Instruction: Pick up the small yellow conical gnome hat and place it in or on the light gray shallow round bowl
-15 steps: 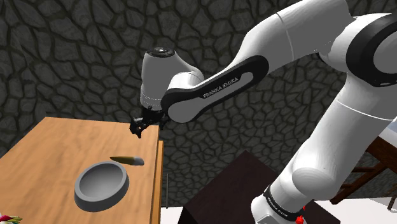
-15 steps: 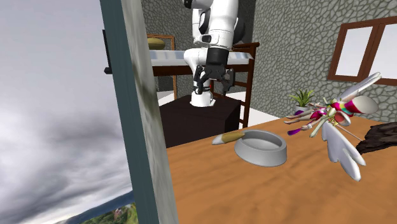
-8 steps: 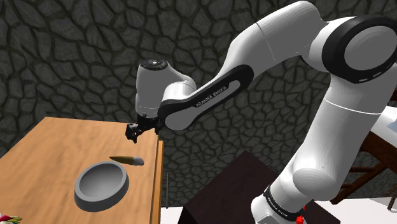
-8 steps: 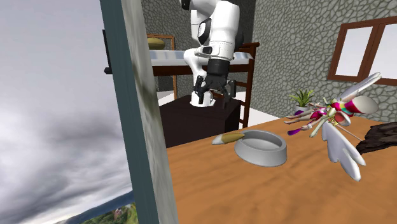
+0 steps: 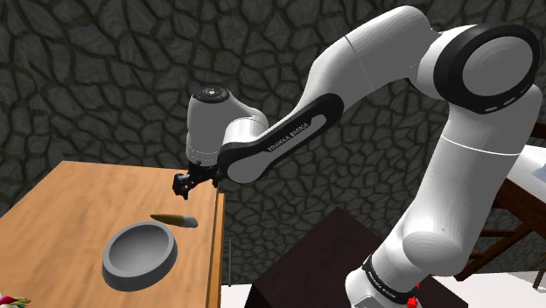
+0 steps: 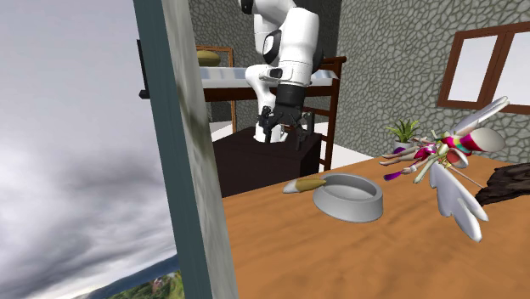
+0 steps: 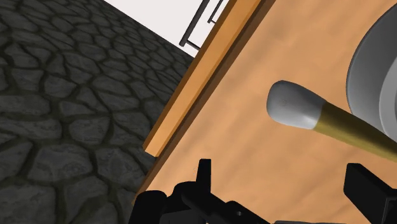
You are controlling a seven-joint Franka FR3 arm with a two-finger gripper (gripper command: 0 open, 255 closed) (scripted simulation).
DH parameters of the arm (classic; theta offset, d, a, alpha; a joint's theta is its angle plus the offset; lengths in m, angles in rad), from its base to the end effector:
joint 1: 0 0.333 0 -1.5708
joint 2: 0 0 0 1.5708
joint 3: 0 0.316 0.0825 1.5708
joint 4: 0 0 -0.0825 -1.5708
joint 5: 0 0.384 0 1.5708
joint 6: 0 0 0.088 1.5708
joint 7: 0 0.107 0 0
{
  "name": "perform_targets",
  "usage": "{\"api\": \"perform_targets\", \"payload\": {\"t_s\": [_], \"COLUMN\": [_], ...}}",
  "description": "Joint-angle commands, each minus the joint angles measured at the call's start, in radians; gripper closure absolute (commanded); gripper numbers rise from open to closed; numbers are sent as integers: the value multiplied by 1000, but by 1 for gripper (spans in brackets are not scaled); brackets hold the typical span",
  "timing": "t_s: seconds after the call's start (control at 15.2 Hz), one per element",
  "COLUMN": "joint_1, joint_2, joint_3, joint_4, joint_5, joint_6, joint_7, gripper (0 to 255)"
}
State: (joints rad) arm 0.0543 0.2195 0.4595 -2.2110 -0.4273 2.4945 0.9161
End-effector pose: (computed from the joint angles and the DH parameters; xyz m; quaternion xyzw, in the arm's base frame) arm 0.4855 0.2745 0.2976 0.9940 -0.0429 0.0950 0.0339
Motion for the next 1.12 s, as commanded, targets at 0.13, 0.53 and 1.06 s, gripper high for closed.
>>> {"api": "perform_targets", "payload": {"t_s": [0.13,0.53,1.06], "joint_1": [0,0,-38], "joint_2": [0,0,136], "joint_3": [0,0,7], "joint_4": [0,0,-55], "joint_5": [0,0,-120], "joint_6": [0,0,260], "joint_7": [0,0,-266], "gripper": [255,255,0]}}
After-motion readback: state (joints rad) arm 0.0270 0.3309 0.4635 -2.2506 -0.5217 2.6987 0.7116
